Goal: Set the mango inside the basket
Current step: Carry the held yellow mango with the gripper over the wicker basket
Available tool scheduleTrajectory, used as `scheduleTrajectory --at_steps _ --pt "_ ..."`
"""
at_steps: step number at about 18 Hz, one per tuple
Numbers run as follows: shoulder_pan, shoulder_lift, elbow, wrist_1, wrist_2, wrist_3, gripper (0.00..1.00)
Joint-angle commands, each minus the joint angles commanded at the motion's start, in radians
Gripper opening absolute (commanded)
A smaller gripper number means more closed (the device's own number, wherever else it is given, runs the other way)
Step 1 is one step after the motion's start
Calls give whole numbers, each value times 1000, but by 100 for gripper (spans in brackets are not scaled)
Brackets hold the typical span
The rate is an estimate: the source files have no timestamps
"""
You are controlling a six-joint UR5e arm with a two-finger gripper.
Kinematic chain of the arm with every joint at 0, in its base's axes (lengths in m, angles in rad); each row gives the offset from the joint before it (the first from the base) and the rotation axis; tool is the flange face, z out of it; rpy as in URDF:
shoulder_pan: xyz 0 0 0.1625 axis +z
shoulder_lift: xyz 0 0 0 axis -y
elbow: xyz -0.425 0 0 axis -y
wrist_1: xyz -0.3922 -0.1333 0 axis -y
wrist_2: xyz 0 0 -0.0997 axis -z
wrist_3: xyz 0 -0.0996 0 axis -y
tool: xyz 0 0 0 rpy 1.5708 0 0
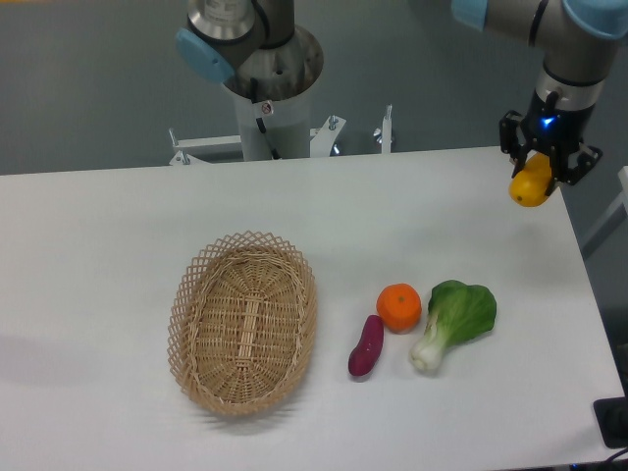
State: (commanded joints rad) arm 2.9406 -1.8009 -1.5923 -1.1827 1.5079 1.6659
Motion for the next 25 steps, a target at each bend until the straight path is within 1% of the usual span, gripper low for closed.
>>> scheduleTrajectory --at_steps 4,6,9,11,13,16,18,22,25 --pt "-9 6 -8 -2 0 -11 49" --pt "-15 12 -26 -3 -18 -15 49" --pt "-32 46 -60 -5 -49 -80 49" --pt "-69 67 -83 -2 -64 -138 49" --pt "-116 84 -95 2 -67 -240 49" --pt "-210 87 -97 12 -87 -450 49" --pt "-271 87 -107 53 -87 -572 49" --pt "-379 81 -156 139 -87 -759 49" --pt "-461 60 -163 187 -86 -889 49"
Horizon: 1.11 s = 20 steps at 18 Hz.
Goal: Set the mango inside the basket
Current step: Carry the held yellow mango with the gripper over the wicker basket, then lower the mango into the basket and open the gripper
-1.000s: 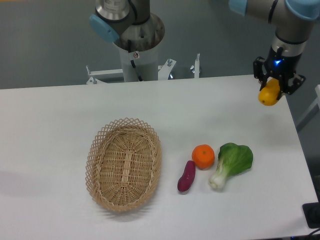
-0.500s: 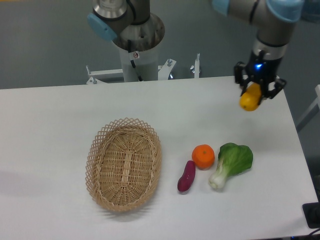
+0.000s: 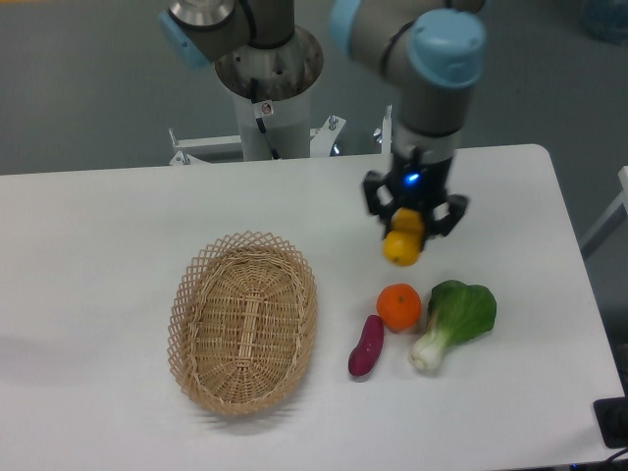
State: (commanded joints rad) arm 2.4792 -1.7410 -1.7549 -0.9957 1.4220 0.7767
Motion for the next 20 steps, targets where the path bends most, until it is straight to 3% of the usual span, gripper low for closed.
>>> scheduleTrajectory --at_steps 6,10,16,20 --pt "-127 -49 -5 38 5 -168 49" --pt "-203 -115 -8 133 28 -232 49" --pt "-278 -181 -18 147 101 -254 49" --pt "-290 -209 -28 152 113 -249 49"
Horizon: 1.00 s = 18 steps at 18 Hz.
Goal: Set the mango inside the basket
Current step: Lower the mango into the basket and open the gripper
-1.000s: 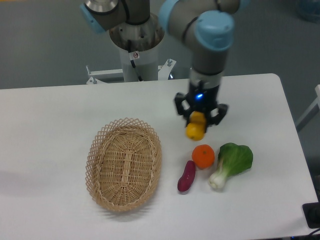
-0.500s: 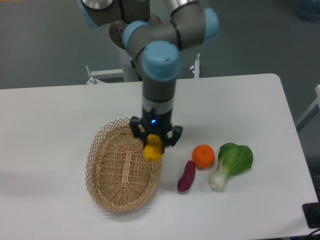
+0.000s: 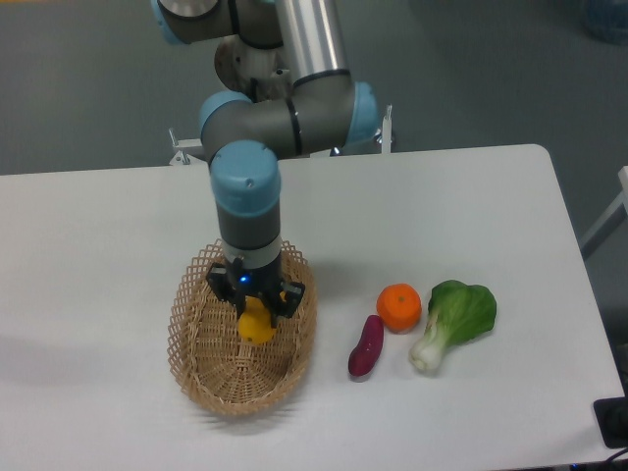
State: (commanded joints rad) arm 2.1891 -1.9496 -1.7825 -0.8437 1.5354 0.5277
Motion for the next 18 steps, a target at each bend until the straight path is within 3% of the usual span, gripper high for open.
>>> scheduleTrajectory --at_steps 8,9,12,13,18 --pt "-25 -29 -9 -3 29 12 49" --pt "-25 -31 -9 -3 31 12 54" --pt "-25 -23 -3 -2 31 11 95" --pt "-25 -23 -3 0 34 8 100" --pt "-5 -15 49 2 43 14 100"
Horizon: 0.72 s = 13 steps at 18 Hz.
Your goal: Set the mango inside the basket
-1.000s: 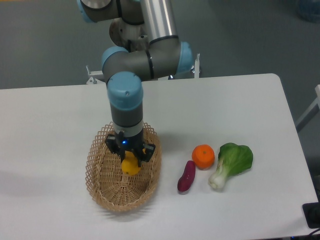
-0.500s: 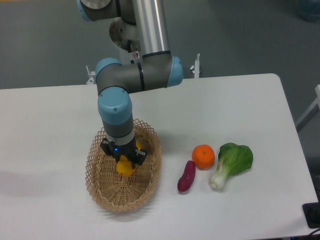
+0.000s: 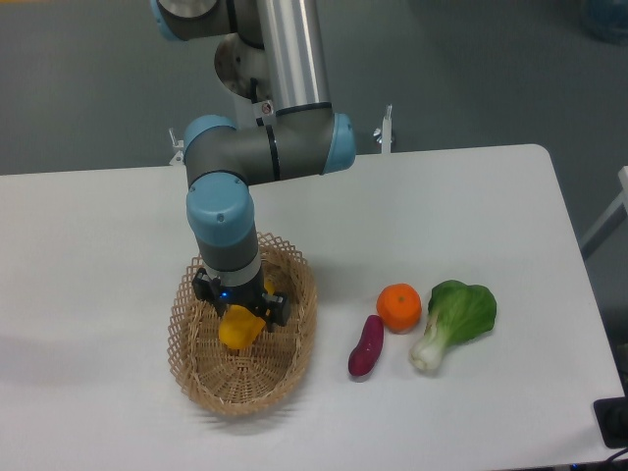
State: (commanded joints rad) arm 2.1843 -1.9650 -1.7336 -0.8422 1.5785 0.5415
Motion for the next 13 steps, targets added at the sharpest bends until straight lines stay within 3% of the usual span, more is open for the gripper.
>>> scheduleTrajectory --at_steps 6,9,13 --pt "167 38 137 -25 -11 5 100" --pt "242 57 154 -29 -12 102 100" --pt "350 87 158 -96 -18 219 100"
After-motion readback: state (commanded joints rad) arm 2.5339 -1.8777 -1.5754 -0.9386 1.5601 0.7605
